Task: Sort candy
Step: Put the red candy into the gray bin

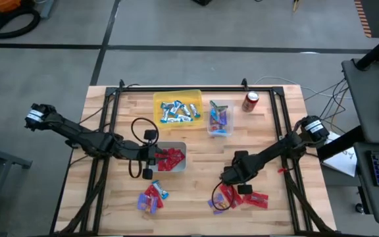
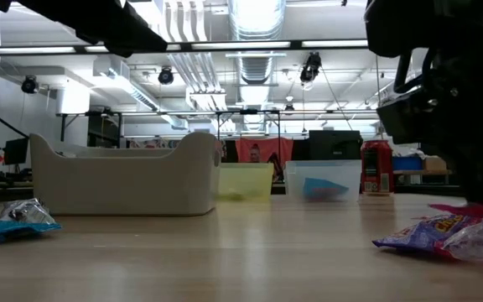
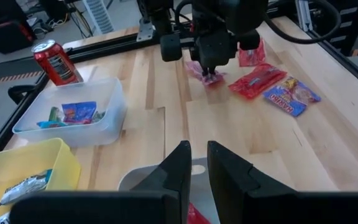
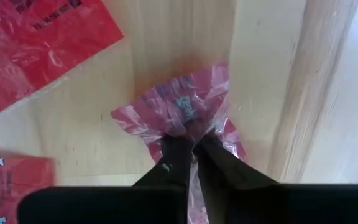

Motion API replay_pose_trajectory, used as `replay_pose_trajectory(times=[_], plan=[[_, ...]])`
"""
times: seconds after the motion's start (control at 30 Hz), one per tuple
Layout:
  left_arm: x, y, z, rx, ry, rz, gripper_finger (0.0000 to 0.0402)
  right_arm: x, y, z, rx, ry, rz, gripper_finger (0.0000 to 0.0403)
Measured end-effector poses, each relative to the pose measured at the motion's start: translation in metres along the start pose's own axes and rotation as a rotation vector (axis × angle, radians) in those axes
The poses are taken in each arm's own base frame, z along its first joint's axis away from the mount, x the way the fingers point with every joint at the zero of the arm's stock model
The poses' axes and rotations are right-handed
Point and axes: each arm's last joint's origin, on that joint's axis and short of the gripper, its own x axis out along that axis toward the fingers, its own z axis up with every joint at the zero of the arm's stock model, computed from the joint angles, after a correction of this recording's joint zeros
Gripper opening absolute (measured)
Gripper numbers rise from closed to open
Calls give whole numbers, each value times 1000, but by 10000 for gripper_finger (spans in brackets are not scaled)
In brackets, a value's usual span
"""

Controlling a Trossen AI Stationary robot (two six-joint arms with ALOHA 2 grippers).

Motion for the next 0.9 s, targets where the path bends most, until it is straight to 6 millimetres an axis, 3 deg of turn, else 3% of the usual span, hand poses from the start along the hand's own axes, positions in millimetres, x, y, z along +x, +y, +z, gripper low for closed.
replay_pose_trajectory(times=[0.17, 0.3, 0.47, 0.6, 0.73, 0.9], plan=[[0, 0, 1, -3, -9, 0, 38, -12, -1, -1, 20, -64, 18, 9], [0, 0, 2, -7, -20, -16, 38, -34, -4, -3, 54, -203, 7, 8], [0, -1, 5, -16, -50, -40, 38, -61, -8, -5, 75, -471, 8, 8], [3, -2, 9, -29, -93, -52, 38, -78, -10, -4, 31, -797, 33, 8], [8, -5, 12, -35, -140, -93, 38, -79, -16, -8, -5, -1031, 46, 8], [12, -7, 8, -32, -119, -98, 38, -66, -27, -19, 220, -1032, -39, 9]])
